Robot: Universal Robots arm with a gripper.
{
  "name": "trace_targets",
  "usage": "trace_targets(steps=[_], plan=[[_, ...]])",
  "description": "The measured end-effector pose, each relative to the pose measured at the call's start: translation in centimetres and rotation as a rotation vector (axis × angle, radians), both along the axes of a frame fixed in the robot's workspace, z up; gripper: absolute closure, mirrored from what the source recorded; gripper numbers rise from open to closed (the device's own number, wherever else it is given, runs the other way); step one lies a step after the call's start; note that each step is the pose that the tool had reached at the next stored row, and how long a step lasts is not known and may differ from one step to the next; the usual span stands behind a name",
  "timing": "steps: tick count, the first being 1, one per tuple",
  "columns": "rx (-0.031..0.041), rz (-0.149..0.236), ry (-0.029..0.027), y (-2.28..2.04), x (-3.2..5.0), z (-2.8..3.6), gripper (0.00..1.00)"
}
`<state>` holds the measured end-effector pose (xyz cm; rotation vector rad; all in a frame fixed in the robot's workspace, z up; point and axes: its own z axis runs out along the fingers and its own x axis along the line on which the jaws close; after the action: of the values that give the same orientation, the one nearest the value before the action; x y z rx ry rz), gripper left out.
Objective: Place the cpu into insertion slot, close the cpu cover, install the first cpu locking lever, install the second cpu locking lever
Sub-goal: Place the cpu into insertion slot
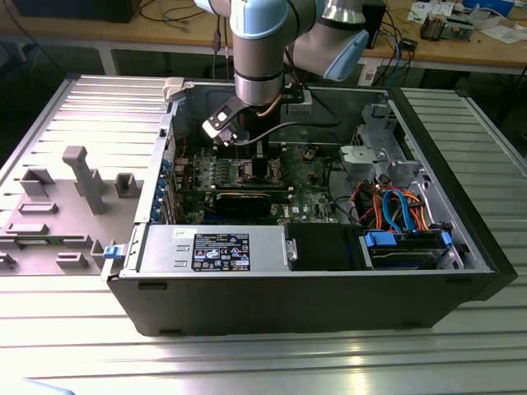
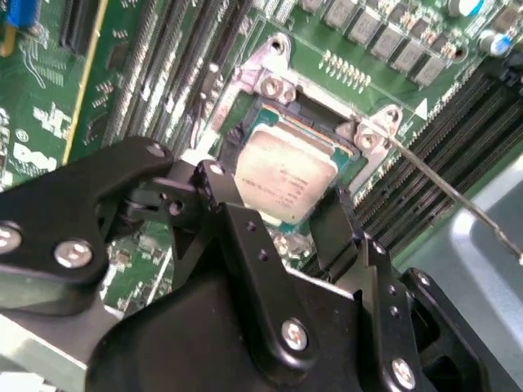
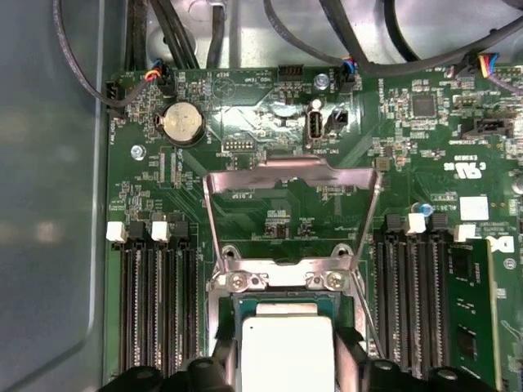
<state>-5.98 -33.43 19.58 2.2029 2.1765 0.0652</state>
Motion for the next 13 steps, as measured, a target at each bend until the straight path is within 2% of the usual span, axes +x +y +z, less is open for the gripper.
trace_targets(steps=[5,13], plan=[[-0.0010,0.000,0.0008,-0.02,-0.02,0.07,0.39],[-0.0010,0.000,0.0012,-0.02,-0.02,1.42,0.39]])
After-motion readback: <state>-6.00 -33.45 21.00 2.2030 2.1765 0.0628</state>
